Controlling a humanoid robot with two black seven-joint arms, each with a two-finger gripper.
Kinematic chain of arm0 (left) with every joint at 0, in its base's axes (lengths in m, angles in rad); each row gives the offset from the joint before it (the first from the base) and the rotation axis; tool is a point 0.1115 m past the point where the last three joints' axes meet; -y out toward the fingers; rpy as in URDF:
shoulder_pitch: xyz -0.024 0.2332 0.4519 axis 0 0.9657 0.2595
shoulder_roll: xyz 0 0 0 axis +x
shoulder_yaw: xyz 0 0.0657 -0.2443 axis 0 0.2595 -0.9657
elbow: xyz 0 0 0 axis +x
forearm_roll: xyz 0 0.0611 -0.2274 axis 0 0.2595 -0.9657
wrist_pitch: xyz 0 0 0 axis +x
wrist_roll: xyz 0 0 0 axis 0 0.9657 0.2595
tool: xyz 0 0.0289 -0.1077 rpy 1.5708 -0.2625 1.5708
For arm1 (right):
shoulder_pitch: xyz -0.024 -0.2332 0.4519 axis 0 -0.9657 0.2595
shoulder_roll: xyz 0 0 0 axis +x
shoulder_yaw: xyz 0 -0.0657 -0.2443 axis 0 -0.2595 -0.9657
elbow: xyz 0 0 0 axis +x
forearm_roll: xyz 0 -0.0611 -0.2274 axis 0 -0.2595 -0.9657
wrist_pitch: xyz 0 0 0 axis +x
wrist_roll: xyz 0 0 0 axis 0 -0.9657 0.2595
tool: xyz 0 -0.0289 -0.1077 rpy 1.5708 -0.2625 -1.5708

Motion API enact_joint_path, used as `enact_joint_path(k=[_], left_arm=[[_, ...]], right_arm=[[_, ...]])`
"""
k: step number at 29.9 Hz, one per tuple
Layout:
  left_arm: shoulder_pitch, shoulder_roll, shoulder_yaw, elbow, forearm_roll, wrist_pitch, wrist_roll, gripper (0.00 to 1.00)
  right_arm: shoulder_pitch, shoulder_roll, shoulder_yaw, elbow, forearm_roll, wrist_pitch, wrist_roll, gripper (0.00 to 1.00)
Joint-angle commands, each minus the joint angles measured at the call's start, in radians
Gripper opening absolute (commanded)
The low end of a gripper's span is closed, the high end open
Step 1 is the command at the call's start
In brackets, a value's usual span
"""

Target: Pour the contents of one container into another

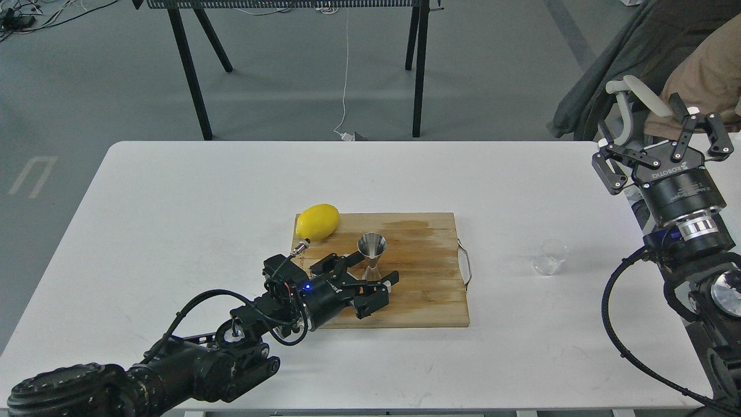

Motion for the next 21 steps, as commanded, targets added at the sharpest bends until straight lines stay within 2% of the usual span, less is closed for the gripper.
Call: enact_joint_path(k=[1,11,18,21], left_arm=[[0.0,0.014,-0.002,0.0,-0.001,0.0,0.0,0.99],[0.012,0.04,-0.011,-0.005,0.001,0.0,0.0,0.99],[0.041,0.086,-0.014,-0.08,-0.001,0.0,0.0,0.99],[0.043,0.151,-0.03,-0.133,-0.016,0.0,0.0,0.99]], right_arm=[[-0.001,0.0,0.0,0.0,0.0,0.0,0.0,0.99],[-0.001,0.001,0.0,0.0,0.0,0.0,0.0,0.99],[-0.001,0.0,0.0,0.0,0.0,0.0,0.0,0.99],[-0.001,0.001,0.002,0.0,0.0,0.0,0.0,0.99]])
